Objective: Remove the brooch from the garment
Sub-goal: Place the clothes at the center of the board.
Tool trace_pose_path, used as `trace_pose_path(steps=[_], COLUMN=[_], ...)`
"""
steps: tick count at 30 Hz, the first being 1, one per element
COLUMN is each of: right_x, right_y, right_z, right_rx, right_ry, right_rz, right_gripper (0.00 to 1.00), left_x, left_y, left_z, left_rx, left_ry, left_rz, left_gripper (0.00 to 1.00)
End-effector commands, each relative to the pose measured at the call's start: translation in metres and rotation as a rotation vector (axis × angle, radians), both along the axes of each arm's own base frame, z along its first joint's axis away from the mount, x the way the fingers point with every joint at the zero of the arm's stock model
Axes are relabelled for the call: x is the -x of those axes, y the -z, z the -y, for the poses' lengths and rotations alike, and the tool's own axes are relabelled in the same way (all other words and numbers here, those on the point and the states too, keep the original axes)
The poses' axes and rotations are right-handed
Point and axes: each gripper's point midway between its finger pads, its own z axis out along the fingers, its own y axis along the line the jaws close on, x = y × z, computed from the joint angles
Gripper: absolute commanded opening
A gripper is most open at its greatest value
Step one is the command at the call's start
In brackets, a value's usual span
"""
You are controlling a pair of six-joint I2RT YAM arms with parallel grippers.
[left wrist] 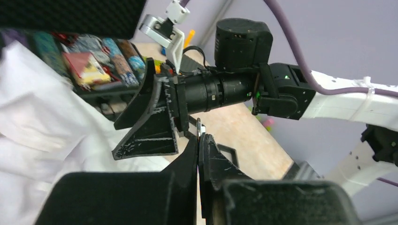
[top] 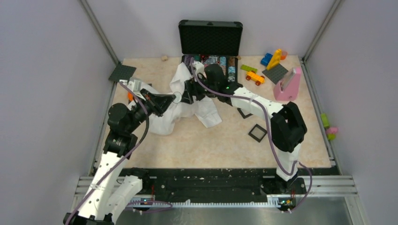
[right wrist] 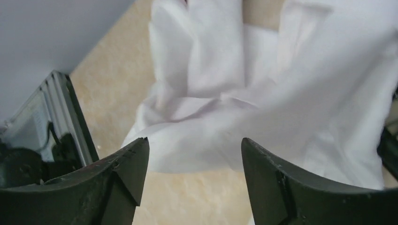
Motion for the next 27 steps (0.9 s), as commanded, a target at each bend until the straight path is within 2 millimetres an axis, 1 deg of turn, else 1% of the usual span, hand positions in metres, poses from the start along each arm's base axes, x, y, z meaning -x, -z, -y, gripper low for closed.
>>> trace_pose_path(steps=[1,2,3,4,6,8,9,11,13,16,17,18,20,23,27], right_x=[0.004,0.009,0.017,0.026,0.041,0.059,0.07,0.089,0.105,0.132,0.14,0.146,0.156,0.162,0.167], right_y=[-0.036,-0.04,-0.037,-0.04,-0.032,-0.027,-0.024,-0.019,-0.014,-0.018,-0.022,-0.022,-0.023,-0.023,-0.028], right_z=[0.06,0.075,0.089,0.1,0.123,0.138,0.141,0.144,0.146,0.146,0.145,0.143,0.138,0.128,0.122], right_rx=[-0.115,-0.157,-0.18,-0.206,-0.205,-0.242,-0.239,-0.204,-0.223,-0.312,-0.34,-0.354,-0.368,-0.382,-0.435], right_ry=[0.084,0.099,0.108,0.109,0.176,0.222,0.199,0.143,0.114,0.046,0.025,0.012,-0.003,0.001,-0.023], right_rz=[0.114,0.142,0.158,0.19,0.196,0.169,0.15,0.132,0.123,0.172,0.199,0.216,0.234,0.251,0.285], right_gripper=[0.81,0.86,0.87,0.87,0.95,0.97,0.97,0.98,0.98,0.98,0.98,0.97,0.96,0.94,0.9], left_x=[0.018,0.019,0.019,0.018,0.017,0.013,0.011,0.007,0.006,0.01,0.013,0.019,0.025,0.031,0.042], left_y=[0.02,0.025,0.029,0.038,0.043,0.051,0.054,0.06,0.065,0.068,0.067,0.063,0.065,0.073,0.085], left_z=[0.021,0.023,0.025,0.027,0.03,0.033,0.034,0.037,0.039,0.043,0.045,0.047,0.055,0.066,0.068], left_rx=[0.103,0.126,0.146,0.166,0.201,0.219,0.225,0.235,0.258,0.315,0.333,0.337,0.328,0.283,0.22], left_ry=[0.169,0.189,0.202,0.213,0.238,0.255,0.261,0.272,0.29,0.345,0.369,0.401,0.448,0.493,0.523], left_rz=[-0.071,-0.086,-0.093,-0.111,-0.106,-0.102,-0.103,-0.107,-0.119,-0.119,-0.112,-0.077,-0.059,-0.035,0.001], left_gripper=[0.0,0.0,0.0,0.0,0.0,0.0,0.0,0.0,0.0,0.0,0.0,0.0,0.0,0.0,0.0])
